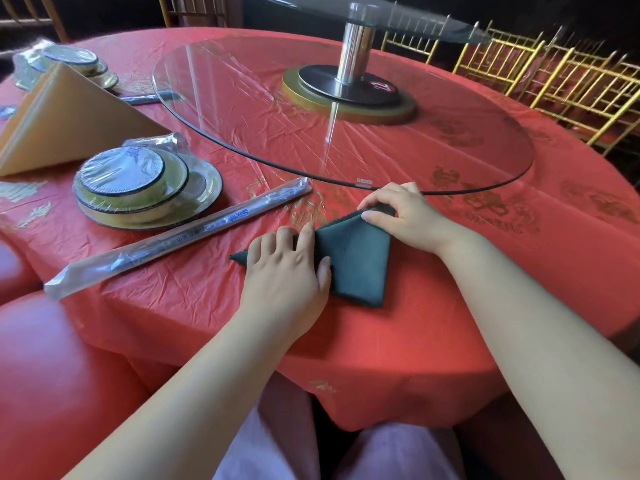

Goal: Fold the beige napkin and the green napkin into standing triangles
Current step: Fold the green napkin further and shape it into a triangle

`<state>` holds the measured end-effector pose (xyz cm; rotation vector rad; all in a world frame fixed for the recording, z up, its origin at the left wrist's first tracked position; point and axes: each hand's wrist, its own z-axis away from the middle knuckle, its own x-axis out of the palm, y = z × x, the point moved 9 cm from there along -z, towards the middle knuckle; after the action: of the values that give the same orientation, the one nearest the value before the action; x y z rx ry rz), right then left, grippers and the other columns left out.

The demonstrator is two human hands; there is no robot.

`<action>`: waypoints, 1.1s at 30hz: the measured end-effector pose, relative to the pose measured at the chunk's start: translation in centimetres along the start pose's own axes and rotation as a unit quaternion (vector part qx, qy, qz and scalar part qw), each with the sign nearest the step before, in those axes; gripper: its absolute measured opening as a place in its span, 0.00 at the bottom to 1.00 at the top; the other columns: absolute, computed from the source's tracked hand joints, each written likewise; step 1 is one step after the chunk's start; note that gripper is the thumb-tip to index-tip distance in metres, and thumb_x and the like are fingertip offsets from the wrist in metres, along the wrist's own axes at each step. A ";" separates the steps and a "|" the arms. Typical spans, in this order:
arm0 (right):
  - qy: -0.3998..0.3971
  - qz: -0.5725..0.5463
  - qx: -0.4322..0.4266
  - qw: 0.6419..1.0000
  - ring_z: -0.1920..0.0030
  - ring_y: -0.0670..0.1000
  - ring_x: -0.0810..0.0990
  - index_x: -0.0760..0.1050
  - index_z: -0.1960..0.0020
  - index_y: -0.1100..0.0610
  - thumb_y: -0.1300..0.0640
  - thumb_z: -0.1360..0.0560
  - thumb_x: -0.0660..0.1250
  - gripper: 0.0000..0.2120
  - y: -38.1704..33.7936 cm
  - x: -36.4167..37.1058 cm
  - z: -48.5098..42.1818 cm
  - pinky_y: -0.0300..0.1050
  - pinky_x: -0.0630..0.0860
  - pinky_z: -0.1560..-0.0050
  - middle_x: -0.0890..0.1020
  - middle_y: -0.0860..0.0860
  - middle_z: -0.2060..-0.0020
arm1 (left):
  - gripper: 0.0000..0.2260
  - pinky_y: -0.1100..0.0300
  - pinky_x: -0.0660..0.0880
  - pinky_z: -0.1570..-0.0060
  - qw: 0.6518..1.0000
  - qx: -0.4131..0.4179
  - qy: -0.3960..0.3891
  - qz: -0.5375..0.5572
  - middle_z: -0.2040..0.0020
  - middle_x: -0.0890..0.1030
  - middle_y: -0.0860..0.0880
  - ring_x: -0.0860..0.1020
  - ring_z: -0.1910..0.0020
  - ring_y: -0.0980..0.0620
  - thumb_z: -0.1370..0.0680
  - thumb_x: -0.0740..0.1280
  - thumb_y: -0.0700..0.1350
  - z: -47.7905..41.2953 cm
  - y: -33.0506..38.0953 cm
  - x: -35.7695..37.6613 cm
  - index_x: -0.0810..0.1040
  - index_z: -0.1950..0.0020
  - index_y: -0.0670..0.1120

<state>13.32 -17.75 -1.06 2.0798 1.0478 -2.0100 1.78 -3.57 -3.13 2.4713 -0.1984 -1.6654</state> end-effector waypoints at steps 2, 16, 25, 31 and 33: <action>0.005 -0.035 0.006 0.999 0.47 0.48 0.67 0.75 0.56 0.45 0.51 0.27 0.68 0.02 0.5 -1.0 0.5 0.35 0.61 0.47 0.75 0.44 0.57 | 0.24 0.52 0.59 0.50 1.000 0.012 0.009 -0.011 0.54 0.78 0.41 0.76 0.56 0.39 0.28 0.53 0.54 -0.2 0.0 -0.1 0.76 0.40 0.42; -0.060 -0.052 0.117 0.990 0.56 0.51 0.69 0.70 0.63 0.65 0.39 0.26 0.62 0.27 4.3 -0.3 3.3 0.47 0.64 0.50 0.71 0.55 0.62 | 0.16 0.53 0.56 0.47 0.999 0.041 0.008 -0.004 0.55 0.76 0.42 0.75 0.56 0.39 0.27 0.56 0.47 -0.6 -0.2 -0.3 0.77 0.44 0.45; 0.086 0.079 0.078 0.990 0.48 0.50 0.69 0.72 0.56 0.51 0.43 0.30 0.69 0.13 1.8 -2.2 3.8 0.42 0.58 0.44 0.73 0.48 0.52 | 0.25 0.45 0.54 0.30 0.995 0.085 -0.011 0.048 0.34 0.72 0.46 0.66 0.32 0.43 0.29 0.57 0.37 -0.8 1.5 -1.1 0.72 0.33 0.51; -0.025 0.051 -0.090 0.994 0.30 0.47 0.64 0.67 0.31 0.55 0.54 0.25 0.55 0.22 -7.7 2.5 5.8 0.45 0.49 0.29 0.71 0.49 0.32 | 0.33 0.52 0.43 0.28 0.993 0.045 -0.103 0.032 0.24 0.56 0.49 0.51 0.24 0.50 0.27 0.37 0.58 1.3 3.2 0.9 0.52 0.24 0.45; -0.094 0.073 -0.083 0.989 0.25 0.45 0.53 0.55 0.25 0.54 0.57 0.20 0.52 0.24 -7.6 4.6 6.3 0.45 0.44 0.27 0.60 0.48 0.26 | 0.37 0.52 0.40 0.28 0.991 0.032 -0.129 0.002 0.23 0.50 0.48 0.46 0.24 0.51 0.30 0.31 0.59 1.6 2.7 1.7 0.45 0.24 0.45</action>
<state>3.71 -13.08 -3.09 1.7903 0.9633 -1.9311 0.86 -6.67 -4.74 2.2897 -0.2896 -2.0032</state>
